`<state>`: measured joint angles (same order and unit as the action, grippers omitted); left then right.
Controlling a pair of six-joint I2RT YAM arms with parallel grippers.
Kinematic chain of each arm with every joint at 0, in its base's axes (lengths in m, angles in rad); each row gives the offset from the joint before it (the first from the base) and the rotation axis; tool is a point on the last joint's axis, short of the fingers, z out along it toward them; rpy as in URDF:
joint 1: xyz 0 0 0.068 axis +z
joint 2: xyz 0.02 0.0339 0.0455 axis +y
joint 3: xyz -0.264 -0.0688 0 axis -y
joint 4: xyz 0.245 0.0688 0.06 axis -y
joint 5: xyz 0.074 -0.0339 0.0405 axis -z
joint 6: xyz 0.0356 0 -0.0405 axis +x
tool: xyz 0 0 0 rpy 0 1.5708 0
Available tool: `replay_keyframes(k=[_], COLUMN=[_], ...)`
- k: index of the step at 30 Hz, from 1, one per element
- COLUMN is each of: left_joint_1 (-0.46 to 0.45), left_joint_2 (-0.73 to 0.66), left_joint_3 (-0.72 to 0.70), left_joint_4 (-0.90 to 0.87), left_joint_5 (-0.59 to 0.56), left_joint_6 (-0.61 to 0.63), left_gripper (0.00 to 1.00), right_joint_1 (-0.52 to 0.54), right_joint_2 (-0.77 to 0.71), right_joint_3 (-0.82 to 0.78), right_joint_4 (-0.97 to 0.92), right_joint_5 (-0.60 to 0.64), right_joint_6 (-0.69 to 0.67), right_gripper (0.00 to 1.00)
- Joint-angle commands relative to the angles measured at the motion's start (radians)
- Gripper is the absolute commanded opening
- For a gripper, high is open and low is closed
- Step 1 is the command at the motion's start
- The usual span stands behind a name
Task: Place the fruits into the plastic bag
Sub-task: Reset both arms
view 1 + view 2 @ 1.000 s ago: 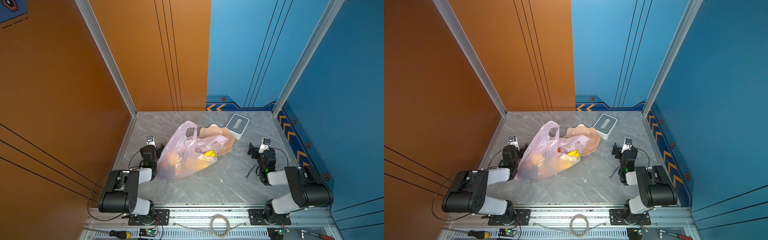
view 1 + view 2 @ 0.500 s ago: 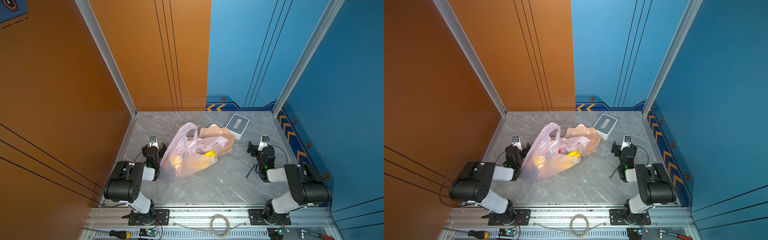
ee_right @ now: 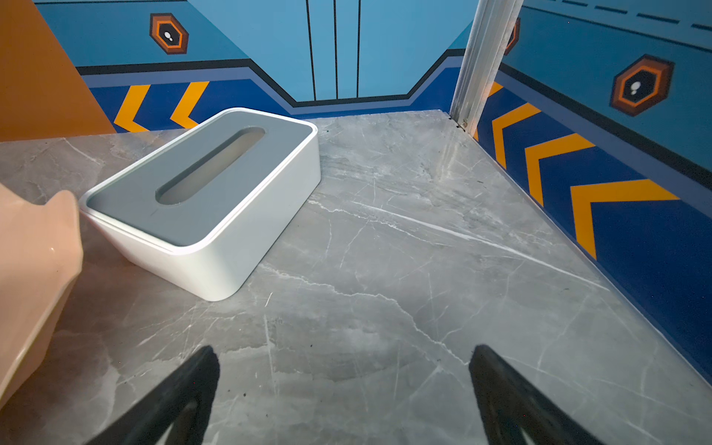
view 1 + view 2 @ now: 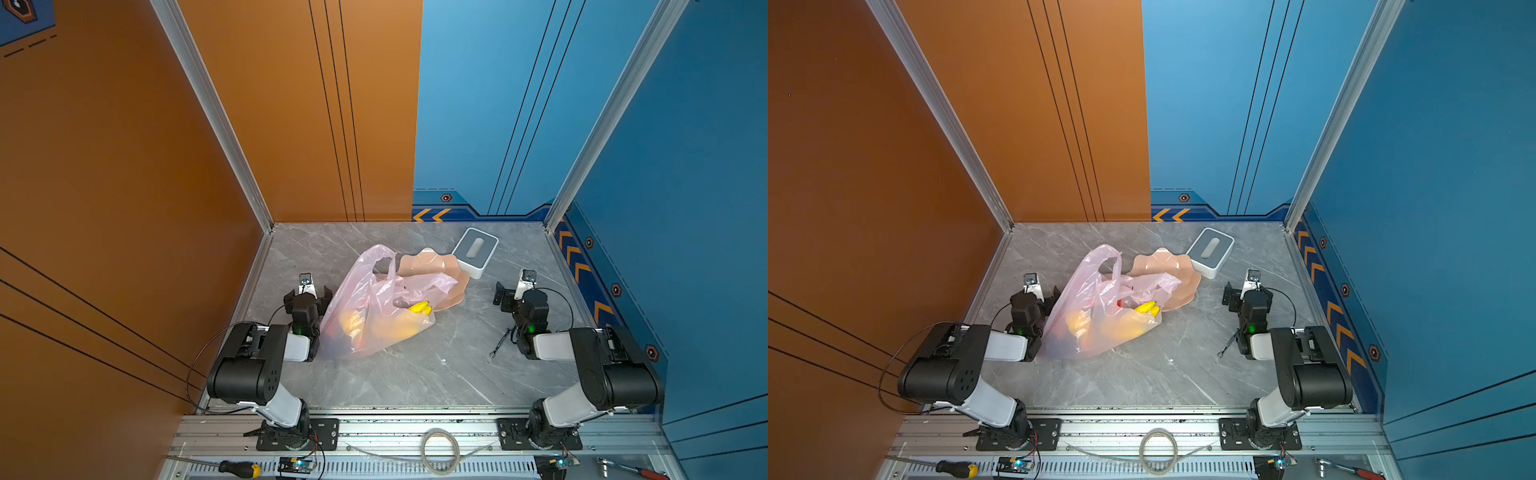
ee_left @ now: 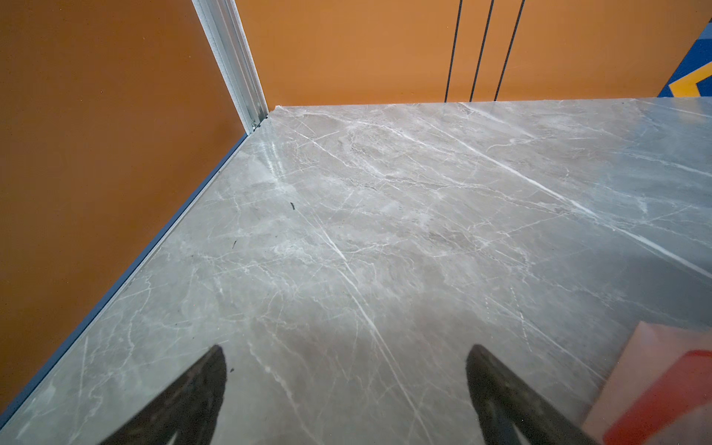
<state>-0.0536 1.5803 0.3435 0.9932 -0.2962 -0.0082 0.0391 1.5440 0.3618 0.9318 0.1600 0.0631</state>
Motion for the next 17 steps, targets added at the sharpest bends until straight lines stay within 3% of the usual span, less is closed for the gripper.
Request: replay_keyframes(k=[1, 17], left_joint_1=[-0.012, 0.005], left_joint_2=[-0.011, -0.014], left_joint_3=[0.016, 0.016], left_joint_4=[-0.018, -0.022], left_joint_5=[-0.027, 0.013], left_joint_6=[-0.001, -0.007], left_gripper=[0.98, 0.98], right_joint_1=[-0.005, -0.004], right_joint_2=[0.004, 0.004], right_joint_3=[0.008, 0.009], right_joint_4=[-0.016, -0.016], right_joint_5=[-0.007, -0.005], right_joint_6=[-0.002, -0.003], right_gripper=[1.0, 1.0])
